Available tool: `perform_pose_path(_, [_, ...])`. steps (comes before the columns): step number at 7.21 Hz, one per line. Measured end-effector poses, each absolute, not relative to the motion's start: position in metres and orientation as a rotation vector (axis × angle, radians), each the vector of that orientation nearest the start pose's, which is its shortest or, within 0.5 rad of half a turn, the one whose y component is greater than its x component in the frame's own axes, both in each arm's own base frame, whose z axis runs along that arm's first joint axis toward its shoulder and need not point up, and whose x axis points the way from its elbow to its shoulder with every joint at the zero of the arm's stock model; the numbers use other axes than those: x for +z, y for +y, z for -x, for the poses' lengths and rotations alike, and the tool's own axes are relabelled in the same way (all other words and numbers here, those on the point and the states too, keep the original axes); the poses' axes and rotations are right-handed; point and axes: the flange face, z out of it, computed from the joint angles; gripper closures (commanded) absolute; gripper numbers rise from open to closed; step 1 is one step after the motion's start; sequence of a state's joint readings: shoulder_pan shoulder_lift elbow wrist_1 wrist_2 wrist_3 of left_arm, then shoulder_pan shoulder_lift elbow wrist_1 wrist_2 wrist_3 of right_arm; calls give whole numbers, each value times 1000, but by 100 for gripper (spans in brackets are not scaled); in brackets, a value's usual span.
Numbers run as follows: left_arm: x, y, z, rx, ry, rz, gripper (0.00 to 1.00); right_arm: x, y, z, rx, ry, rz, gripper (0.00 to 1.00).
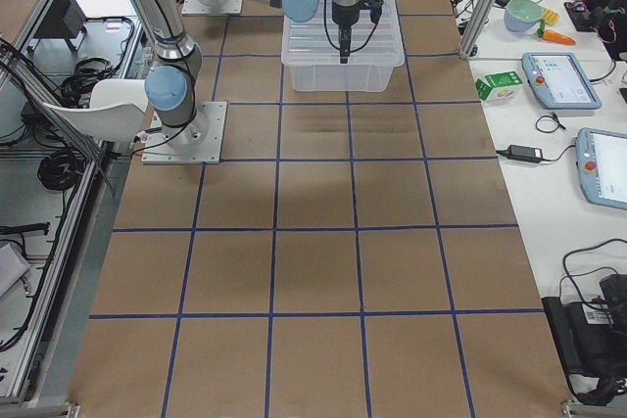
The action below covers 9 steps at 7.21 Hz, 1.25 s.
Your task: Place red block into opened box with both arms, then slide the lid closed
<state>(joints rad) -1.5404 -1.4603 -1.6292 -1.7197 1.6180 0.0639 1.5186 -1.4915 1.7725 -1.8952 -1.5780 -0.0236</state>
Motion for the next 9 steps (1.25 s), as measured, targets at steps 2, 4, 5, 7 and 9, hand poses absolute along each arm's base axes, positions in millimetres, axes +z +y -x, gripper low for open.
perform_pose_path(2, [497,-438,116,153,3095,-59,0,362,-523,-105,-43,3153,-11,0])
perform_pose_path(4, [496,-438,112,156,3064,-65,0,356,-524,-105,-34,3154,3,0])
perform_pose_path(5, [496,-438,110,158,3044,-66,0,353,-526,-105,-28,3155,8,0])
perform_pose_path(7, [496,-437,110,157,3038,-68,0,347,-528,-105,-19,3156,16,0])
perform_pose_path(9, [496,-438,111,154,3043,-72,0,343,-529,-104,-31,3157,47,0])
